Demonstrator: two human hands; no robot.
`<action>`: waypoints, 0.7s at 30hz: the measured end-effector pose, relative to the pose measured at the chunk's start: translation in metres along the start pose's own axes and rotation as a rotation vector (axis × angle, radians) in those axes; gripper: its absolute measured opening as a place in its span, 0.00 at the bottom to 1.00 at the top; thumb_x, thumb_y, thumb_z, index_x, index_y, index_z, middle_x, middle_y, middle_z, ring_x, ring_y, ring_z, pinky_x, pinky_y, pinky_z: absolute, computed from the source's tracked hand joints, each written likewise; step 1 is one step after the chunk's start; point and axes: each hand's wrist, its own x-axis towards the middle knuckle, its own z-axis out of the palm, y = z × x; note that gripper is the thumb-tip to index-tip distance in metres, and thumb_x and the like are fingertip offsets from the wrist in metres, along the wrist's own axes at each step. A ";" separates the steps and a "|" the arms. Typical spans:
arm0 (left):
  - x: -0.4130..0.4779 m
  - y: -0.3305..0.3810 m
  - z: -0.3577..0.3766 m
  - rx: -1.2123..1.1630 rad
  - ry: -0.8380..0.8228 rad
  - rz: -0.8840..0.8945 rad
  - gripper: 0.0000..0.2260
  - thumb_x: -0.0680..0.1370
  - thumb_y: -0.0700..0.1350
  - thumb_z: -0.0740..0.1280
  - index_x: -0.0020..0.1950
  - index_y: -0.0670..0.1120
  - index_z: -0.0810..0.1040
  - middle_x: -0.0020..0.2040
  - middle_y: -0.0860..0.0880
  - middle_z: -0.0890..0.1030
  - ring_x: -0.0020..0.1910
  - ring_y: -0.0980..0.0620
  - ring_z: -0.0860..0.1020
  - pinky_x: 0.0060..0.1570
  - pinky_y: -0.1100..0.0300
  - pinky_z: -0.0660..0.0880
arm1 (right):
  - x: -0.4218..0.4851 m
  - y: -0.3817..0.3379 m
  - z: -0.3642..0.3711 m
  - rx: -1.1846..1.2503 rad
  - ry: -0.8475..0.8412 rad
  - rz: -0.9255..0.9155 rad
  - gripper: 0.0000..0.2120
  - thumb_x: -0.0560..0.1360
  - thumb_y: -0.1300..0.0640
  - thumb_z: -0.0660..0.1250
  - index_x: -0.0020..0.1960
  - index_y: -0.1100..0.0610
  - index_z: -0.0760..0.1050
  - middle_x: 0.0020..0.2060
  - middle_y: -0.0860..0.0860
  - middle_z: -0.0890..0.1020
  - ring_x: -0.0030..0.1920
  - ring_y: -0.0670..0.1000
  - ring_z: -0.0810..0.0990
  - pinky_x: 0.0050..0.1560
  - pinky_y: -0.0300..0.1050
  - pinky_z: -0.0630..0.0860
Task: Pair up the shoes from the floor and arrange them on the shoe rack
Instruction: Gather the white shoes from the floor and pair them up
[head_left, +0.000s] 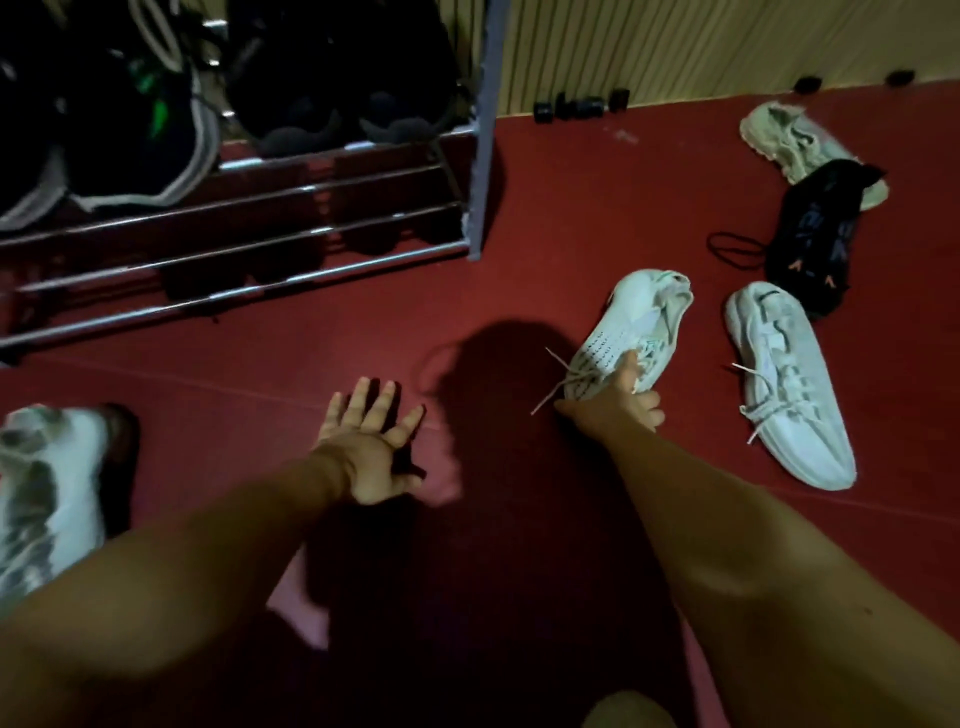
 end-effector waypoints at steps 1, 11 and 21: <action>-0.005 -0.016 0.004 -0.025 0.010 -0.033 0.38 0.76 0.66 0.56 0.76 0.58 0.37 0.75 0.45 0.31 0.72 0.40 0.29 0.70 0.43 0.34 | -0.010 -0.004 0.009 -0.012 0.002 -0.006 0.54 0.65 0.39 0.73 0.75 0.41 0.38 0.68 0.61 0.57 0.66 0.61 0.61 0.65 0.54 0.63; -0.065 -0.155 0.084 -0.301 0.328 -0.488 0.41 0.75 0.64 0.59 0.76 0.54 0.35 0.75 0.40 0.32 0.73 0.37 0.31 0.70 0.39 0.34 | -0.098 -0.040 0.098 -0.110 0.206 -0.295 0.46 0.64 0.41 0.74 0.74 0.44 0.53 0.65 0.63 0.63 0.61 0.64 0.66 0.60 0.56 0.67; -0.105 -0.188 0.134 -0.679 0.424 -0.807 0.52 0.68 0.68 0.66 0.74 0.57 0.30 0.76 0.40 0.37 0.75 0.37 0.41 0.71 0.38 0.41 | -0.177 -0.080 0.159 -0.285 0.093 -0.698 0.45 0.67 0.40 0.70 0.76 0.47 0.50 0.72 0.63 0.57 0.68 0.64 0.62 0.67 0.56 0.62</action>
